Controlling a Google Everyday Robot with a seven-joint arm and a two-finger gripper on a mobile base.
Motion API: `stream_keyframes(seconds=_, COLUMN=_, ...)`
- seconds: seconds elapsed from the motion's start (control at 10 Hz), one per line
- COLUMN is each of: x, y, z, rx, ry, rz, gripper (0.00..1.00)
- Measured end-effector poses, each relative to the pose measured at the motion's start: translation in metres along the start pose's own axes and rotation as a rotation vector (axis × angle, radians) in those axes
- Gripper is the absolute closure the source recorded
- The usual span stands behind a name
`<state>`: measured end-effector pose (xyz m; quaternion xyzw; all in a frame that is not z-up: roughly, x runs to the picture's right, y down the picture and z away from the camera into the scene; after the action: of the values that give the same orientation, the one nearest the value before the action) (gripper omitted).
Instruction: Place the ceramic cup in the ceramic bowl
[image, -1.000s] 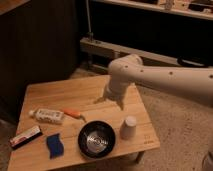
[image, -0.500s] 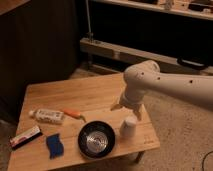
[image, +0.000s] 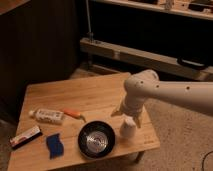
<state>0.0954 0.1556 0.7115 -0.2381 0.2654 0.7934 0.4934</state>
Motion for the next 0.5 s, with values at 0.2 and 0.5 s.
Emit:
stream_keyframes(seconds=0.2, x=-0.001, y=-0.001, z=0.011, rx=0.014, ry=-0.003, rz=0.018, gripper=0.20)
stream_keyframes(seconds=0.5, x=-0.011, y=-0.005, z=0.020, rx=0.033, ry=-0.013, rz=0.038, gripper=0.20)
